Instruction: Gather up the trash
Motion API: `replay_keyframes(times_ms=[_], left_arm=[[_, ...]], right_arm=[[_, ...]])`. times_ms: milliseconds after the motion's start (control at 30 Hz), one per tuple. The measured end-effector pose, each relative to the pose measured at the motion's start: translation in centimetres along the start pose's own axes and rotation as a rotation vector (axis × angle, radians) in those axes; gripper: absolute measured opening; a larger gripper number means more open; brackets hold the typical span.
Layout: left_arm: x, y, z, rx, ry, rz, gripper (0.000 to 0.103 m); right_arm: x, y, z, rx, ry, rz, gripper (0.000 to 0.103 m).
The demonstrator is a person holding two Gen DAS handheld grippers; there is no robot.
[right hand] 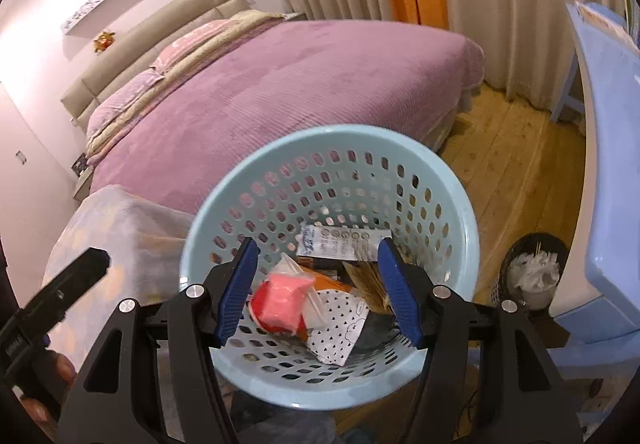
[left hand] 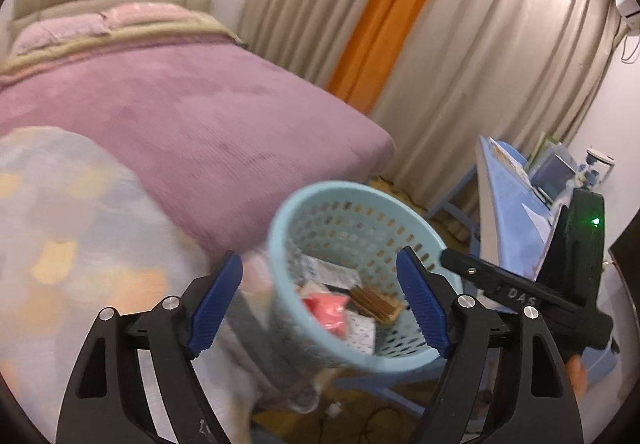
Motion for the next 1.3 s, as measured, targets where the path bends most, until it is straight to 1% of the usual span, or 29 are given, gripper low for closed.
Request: replay_keyframes(times_ms=[133,233,333,433,533,667,800,933,967,1033,1100,1133,1200,1300], left_arm=[[-3.6,0.1,-1.5,0.016,0.068,0.074,0.082],[-6.5,-0.2,-2.8,0.038,0.150,0.140,0.084],[-8.6,-0.7,-4.3,0.039,0.221,0.197,0.087],[-10.2,-1.2,-6.1,0.023,0.271,0.236,0.089],[-11.1,-2.3,-7.9,0.025,0.343,0.270,0.089],[-11.5,-3.2,-9.5,0.017,0.375,0.286,0.089],[-12.2,-3.6,-10.4,0.024,0.405,0.329,0.089],[-12.7,-4.0,-10.4,0.037,0.416,0.364,0.090],[-12.7,-4.2,-10.4,0.038,0.419,0.371,0.091],[-12.7,-4.4,-10.4,0.037,0.415,0.371,0.093],[-13.0,-4.4,-10.4,0.035,0.413,0.387,0.094],[-13.1,-4.4,-10.5,0.029,0.405,0.388,0.095],[-13.2,-4.3,-10.7,0.020,0.410,0.392,0.096],[-13.6,-4.3,-10.9,0.008,0.408,0.409,0.096]], right_arm=[[-1.7,0.1,-2.0,-0.035,0.011,0.030,0.059],[-3.0,-0.2,-3.5,-0.066,0.006,0.058,0.059],[-4.2,-0.6,-5.3,-0.106,0.000,0.096,0.059],[-5.1,-1.2,-6.6,-0.126,0.002,0.139,0.059],[-5.8,-1.8,-7.7,-0.152,0.000,0.176,0.059],[-6.9,-2.4,-9.3,-0.181,-0.007,0.231,0.059],[-7.8,-2.8,-10.3,-0.202,-0.019,0.277,0.059],[-8.3,-3.1,-11.1,-0.212,-0.030,0.294,0.059],[-8.4,-3.1,-11.2,-0.216,-0.034,0.296,0.059],[-8.6,-3.3,-11.5,-0.227,-0.060,0.306,0.059],[-8.9,-3.4,-11.8,-0.244,-0.095,0.323,0.059],[-9.0,-3.5,-11.8,-0.254,-0.125,0.335,0.059],[-9.1,-3.8,-11.9,-0.261,-0.149,0.342,0.059],[-8.9,-4.0,-11.5,-0.253,-0.156,0.342,0.059]])
Point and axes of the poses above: each gripper's, at about its wrist camera, not at the fingertips, and x roughly the way its jaws point, z to its right, y to its top, the point moved 9 cm from there along x, roughly the way its jaws point, and after that the axes turned 6 degrees about -x, right-handed, at the moved point
